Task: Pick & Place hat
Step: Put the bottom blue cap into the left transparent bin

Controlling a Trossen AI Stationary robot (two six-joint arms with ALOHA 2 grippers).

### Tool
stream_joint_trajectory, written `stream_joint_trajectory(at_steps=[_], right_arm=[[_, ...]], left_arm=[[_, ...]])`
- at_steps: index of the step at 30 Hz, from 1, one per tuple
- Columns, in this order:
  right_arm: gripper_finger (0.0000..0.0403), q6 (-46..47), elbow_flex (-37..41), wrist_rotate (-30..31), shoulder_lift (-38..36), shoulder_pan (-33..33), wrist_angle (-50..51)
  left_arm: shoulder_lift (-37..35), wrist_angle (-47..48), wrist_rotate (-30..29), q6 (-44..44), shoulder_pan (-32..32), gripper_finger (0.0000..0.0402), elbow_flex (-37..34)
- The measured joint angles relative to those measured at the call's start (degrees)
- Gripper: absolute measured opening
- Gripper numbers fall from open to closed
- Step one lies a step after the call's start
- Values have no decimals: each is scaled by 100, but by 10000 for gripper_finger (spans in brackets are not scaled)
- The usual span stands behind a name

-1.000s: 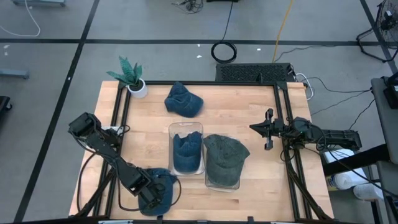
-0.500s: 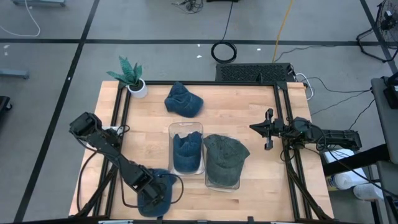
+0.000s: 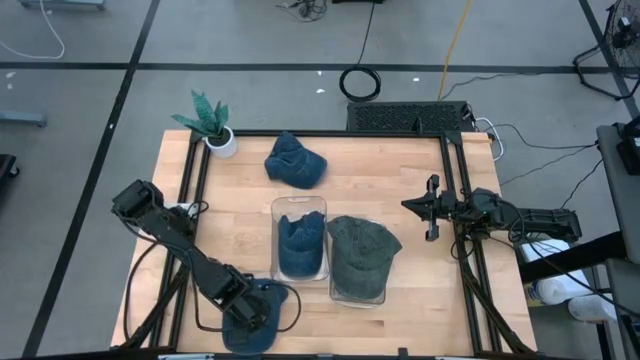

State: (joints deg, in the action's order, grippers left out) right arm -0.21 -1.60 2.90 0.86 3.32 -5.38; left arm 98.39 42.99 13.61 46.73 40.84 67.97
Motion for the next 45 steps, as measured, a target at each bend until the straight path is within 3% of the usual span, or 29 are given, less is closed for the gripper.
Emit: stream_joint_trajectory(at_steps=[9,30,45], right_arm=[[0,0,0,1,0,-1,2],[0,0,2,1,0,1,2],[0,0,1,0,0,2,2]], left_arm=[[0,394,-419,-127,32,4,364],[0,403,-361,-111,50,4,503],[-2,1760,-1477,-355,209,4,1616]])
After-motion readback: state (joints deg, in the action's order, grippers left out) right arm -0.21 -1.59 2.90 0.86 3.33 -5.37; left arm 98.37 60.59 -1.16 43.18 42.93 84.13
